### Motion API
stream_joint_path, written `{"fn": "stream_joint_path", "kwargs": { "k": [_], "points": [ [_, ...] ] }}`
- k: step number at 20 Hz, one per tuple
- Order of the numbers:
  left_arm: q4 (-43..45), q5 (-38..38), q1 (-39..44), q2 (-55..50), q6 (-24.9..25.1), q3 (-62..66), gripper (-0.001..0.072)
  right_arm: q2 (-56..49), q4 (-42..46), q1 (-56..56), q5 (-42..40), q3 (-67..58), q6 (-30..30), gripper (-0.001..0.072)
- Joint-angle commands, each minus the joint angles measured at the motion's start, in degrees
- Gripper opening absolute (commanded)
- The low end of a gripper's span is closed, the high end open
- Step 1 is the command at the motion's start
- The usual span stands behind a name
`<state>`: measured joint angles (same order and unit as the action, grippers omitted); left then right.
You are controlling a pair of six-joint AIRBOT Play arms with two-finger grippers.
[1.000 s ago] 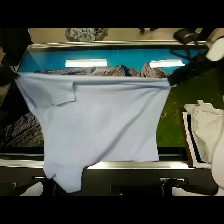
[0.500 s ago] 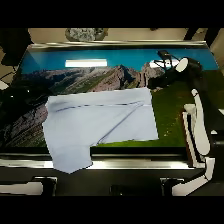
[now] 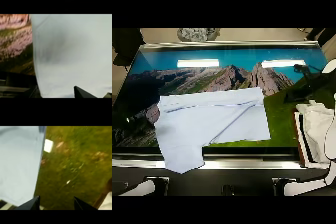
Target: Fold the shirts.
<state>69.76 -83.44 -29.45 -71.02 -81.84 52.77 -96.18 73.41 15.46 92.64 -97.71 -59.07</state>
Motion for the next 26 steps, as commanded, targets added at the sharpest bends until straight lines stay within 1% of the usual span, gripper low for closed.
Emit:
{"fn": "stream_joint_path", "kwargs": {
  "k": [1, 4, 5, 8, 10, 11, 12, 13, 14, 15, 17, 18, 21, 23, 24, 25, 26],
  "points": [
    [1.4, 4.1, -3.5, 7.7, 4.0, -18.3, 0.0536, 0.5, 0.6, -0.7, 3.9, 5.2, 2.8, 0.05],
    [-1.2, 7.6, -3.7, 7.5, 6.9, -22.5, 0.0536, 0.5, 0.8, -3.3, 2.9, 7.3, 3.6, 0.05],
    [-2.5, 9.2, -3.7, 7.5, 7.0, -23.1, 0.0533, 0.6, 1.1, -3.9, 2.6, 8.0, 3.9, 0.0508],
    [-5.2, 13.6, -3.7, 7.5, 6.9, -23.1, 0.0448, 1.1, 1.5, -4.3, 1.5, 10.7, 4.0, 0.0512],
    [-5.5, 16.5, -3.5, 7.5, 6.9, -23.1, 0.0313, 2.6, 3.4, -4.3, 0.1, 14.6, 4.0, 0.0523],
    [-5.6, 17.8, -3.5, 7.5, 6.9, -23.1, 0.0265, 3.9, 3.9, -4.3, -1.2, 17.7, 4.1, 0.0571],
    [-5.8, 18.4, -3.5, 7.4, 6.9, -23.1, 0.0194, 5.1, 3.7, -4.3, -2.7, 20.9, 4.1, 0.0579],
    [-5.9, 18.4, -3.5, 7.3, 6.9, -23.1, 0.0158, 6.2, 3.0, -4.3, -4.2, 24.2, 4.7, 0.0618],
    [-5.9, 18.4, -3.5, 7.4, 6.9, -23.1, 0.0072, 7.0, 2.4, -4.3, -5.2, 26.8, 5.0, 0.0629],
    [-5.9, 18.3, -3.6, 7.4, 6.9, -23.1, 0.0026, 7.5, 2.5, -4.3, -5.9, 29.0, 5.1, 0.0629],
    [-5.9, 17.7, -3.6, 7.4, 7.3, -23.1, 0.0025, 7.8, 1.9, -4.3, -6.4, 33.2, 5.1, 0.0628],
    [-5.9, 17.4, -3.5, 7.4, 8.3, -23.1, 0.0025, 7.8, 0.5, -4.3, -7.4, 35.3, 5.2, 0.0626],
    [-5.9, 16.9, -3.5, 8.0, 8.6, -23.1, 0.0025, 7.8, -6.4, -4.3, -11.5, 39.6, 6.4, 0.062],
    [-5.9, 16.9, -3.6, 8.6, 8.6, -23.1, 0.0025, 7.8, -7.9, -4.3, -12.7, 41.2, 5.3, 0.0577],
    [-5.9, 16.9, -3.6, 8.8, 8.6, -23.1, 0.0025, 7.8, -8.3, -4.3, -13.4, 41.6, 5.0, 0.0526],
    [-5.9, 16.9, -3.6, 8.8, 8.6, -23.1, 0.0025, 7.8, -8.5, -4.3, -14.2, 41.7, 4.7, 0.0499],
    [-5.9, 16.9, -3.6, 8.8, 8.6, -23.1, 0.0025, 7.8, -8.5, -4.3, -14.7, 41.7, 3.7, 0.0394]
  ]
}}
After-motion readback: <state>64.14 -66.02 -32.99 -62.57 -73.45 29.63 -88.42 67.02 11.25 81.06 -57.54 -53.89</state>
